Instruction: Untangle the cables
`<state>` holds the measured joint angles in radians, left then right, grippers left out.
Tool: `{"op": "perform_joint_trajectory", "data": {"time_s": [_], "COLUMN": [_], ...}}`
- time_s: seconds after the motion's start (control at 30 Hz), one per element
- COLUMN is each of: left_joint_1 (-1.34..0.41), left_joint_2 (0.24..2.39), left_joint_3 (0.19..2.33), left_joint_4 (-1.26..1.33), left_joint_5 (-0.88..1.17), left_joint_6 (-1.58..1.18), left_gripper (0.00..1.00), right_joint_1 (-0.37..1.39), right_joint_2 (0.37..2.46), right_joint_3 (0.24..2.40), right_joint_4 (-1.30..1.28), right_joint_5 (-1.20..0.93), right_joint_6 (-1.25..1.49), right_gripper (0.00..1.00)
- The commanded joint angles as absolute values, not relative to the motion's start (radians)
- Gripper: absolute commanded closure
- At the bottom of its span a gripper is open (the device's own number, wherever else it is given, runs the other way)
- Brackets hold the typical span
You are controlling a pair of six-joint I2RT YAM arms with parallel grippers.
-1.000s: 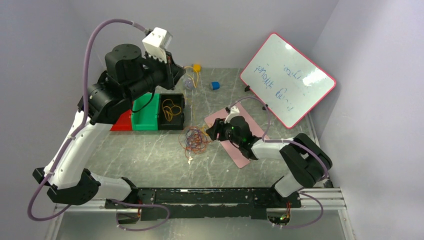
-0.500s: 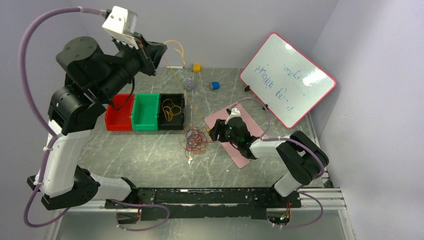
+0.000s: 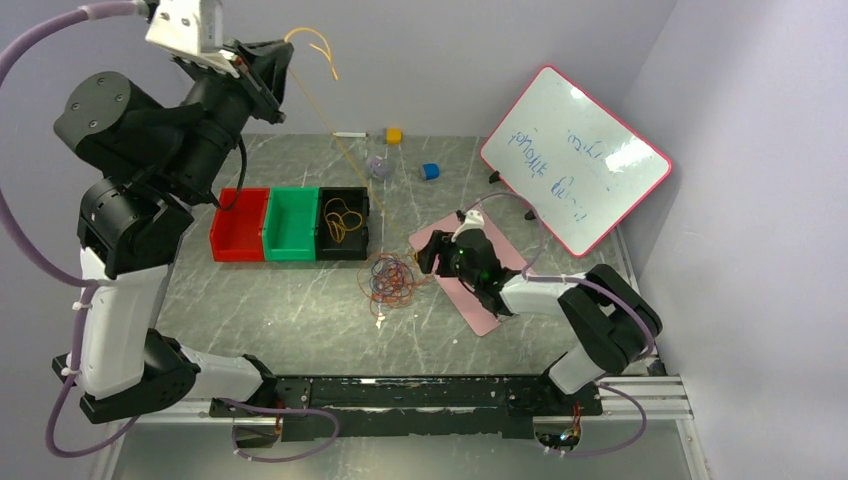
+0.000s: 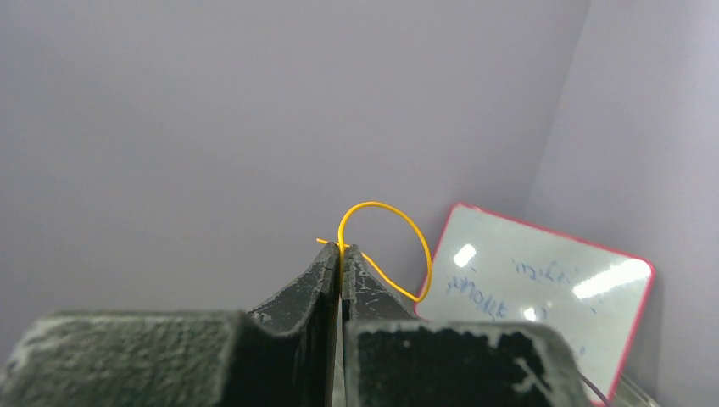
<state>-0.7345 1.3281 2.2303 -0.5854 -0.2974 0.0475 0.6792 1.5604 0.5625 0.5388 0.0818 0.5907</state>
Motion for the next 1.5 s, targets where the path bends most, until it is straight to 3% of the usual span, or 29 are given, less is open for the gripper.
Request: {"op": "perform_joint_trajectory", "data": {"time_s": [0.0,0.07,0.17,0.47,0.57,0.67,0.77,0.83,1.03,1.2,1.37,1.47], "left_joint_1": [-0.737,-0.738,-0.737,-0.737,-0.736,-0.737,-0.737,-0.738,-0.737,-0.737,-0.71,-0.602], "left_joint_2": [1.299,1.294,1.282,1.217,1.188,1.164,1.135,1.109,1.075,1.083,1.149,1.211], "left_joint_3": [2.284,2.266,2.234,2.077,1.998,1.92,1.816,1.748,1.593,1.541,1.526,1.534], "left_joint_4": [-0.323,-0.309,-0.299,-0.297,-0.314,-0.353,-0.396,-0.419,-0.45,-0.473,-0.589,-0.693], "left_joint_5": [-0.39,-0.402,-0.423,-0.496,-0.526,-0.597,-0.669,-0.688,-0.704,-0.804,-0.943,-0.892], "left_joint_6": [0.161,0.175,0.187,0.167,0.135,0.104,0.053,0.016,-0.068,-0.077,-0.119,-0.167], "left_gripper": [0.93,0.93,0.93,0.93,0.93,0.93,0.93,0.93,0.93,0.93,0.93,0.93], "right_joint_1": [0.647,0.613,0.507,0.25,0.205,0.171,0.151,0.147,0.147,0.147,0.147,0.147], "right_joint_2": [1.506,1.466,1.401,1.233,1.192,1.156,1.131,1.121,1.101,1.061,1.01,0.989], "right_joint_3": [0.549,0.538,0.5,0.459,0.462,0.469,0.488,0.498,0.5,0.527,0.547,0.564], "right_joint_4": [0.401,0.398,0.434,0.574,0.639,0.686,0.695,0.701,0.727,0.607,0.538,0.492], "right_joint_5": [0.139,0.1,-0.03,-0.424,-0.507,-0.555,-0.602,-0.619,-0.636,-0.606,-0.582,-0.562], "right_joint_6": [0.558,0.558,0.578,0.666,0.74,0.799,0.828,0.844,0.889,0.843,0.819,0.808], "right_gripper": [0.31,0.37,0.62,0.87,0.91,0.84,0.6,0.51,0.42,0.5,0.37,0.28]}}
